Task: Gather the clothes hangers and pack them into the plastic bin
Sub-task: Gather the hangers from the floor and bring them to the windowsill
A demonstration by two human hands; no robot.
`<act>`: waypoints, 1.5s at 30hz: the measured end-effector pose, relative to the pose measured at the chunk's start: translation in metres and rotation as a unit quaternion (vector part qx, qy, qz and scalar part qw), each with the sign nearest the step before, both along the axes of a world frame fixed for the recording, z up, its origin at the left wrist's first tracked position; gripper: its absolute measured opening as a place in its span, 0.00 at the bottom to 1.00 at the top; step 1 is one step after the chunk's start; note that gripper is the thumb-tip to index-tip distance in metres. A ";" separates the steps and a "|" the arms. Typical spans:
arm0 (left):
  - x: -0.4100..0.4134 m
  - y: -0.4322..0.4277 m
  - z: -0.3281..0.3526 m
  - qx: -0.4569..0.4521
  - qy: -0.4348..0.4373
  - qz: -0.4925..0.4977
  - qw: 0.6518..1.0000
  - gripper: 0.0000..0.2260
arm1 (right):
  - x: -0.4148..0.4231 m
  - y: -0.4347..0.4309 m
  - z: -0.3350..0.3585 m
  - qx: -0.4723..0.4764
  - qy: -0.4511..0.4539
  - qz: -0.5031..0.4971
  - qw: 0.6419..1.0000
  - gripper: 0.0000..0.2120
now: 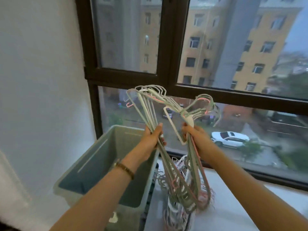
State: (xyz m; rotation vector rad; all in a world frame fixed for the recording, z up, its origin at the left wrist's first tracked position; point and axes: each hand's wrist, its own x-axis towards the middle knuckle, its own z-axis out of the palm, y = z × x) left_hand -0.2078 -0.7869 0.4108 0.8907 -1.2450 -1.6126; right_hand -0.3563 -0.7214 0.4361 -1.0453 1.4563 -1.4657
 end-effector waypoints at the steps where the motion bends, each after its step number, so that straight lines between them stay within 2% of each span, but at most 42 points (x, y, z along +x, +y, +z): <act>1: -0.014 -0.003 -0.009 -0.007 -0.019 -0.015 1.000 0.07 | -0.013 0.003 -0.013 0.019 0.015 -0.025 0.999 0.03; 6: -0.081 -0.018 -0.072 -0.006 -0.147 -0.054 0.988 0.11 | -0.062 0.020 -0.087 0.106 0.063 -0.091 0.988 0.02; 11: -0.134 -0.033 -0.142 0.033 -0.206 -0.077 0.975 0.11 | -0.099 0.015 -0.168 0.188 0.019 -0.100 0.977 0.03; 17: -0.169 -0.059 -0.222 0.045 -0.298 -0.094 0.949 0.17 | -0.128 -0.013 -0.254 0.248 -0.003 -0.108 0.963 0.06; 21: -0.179 -0.069 -0.268 0.079 -0.316 -0.073 0.943 0.18 | -0.142 -0.029 -0.297 0.278 -0.012 -0.080 0.957 0.08; 24: -0.181 -0.073 -0.297 0.100 -0.323 -0.065 0.939 0.23 | -0.151 -0.038 -0.322 0.312 0.031 -0.054 0.948 0.08; 31: -0.177 -0.087 -0.335 0.119 -0.332 -0.101 0.930 0.22 | -0.160 -0.047 -0.362 0.353 0.143 -0.059 0.923 0.06; 34: -0.177 -0.091 -0.336 0.132 -0.329 -0.105 0.929 0.22 | -0.156 -0.048 -0.367 0.364 0.167 -0.077 0.913 0.12; 39: -0.179 -0.091 -0.338 0.141 -0.357 -0.104 0.918 0.27 | -0.161 -0.049 -0.358 0.430 0.242 -0.066 0.867 0.33; 41: -0.178 -0.089 -0.339 0.140 -0.369 -0.095 0.914 0.27 | -0.162 -0.048 -0.356 0.432 0.254 -0.080 0.862 0.32; 45: -0.174 -0.084 -0.340 0.127 -0.390 -0.109 0.905 0.26 | -0.161 -0.053 -0.353 0.424 0.257 -0.081 0.865 0.19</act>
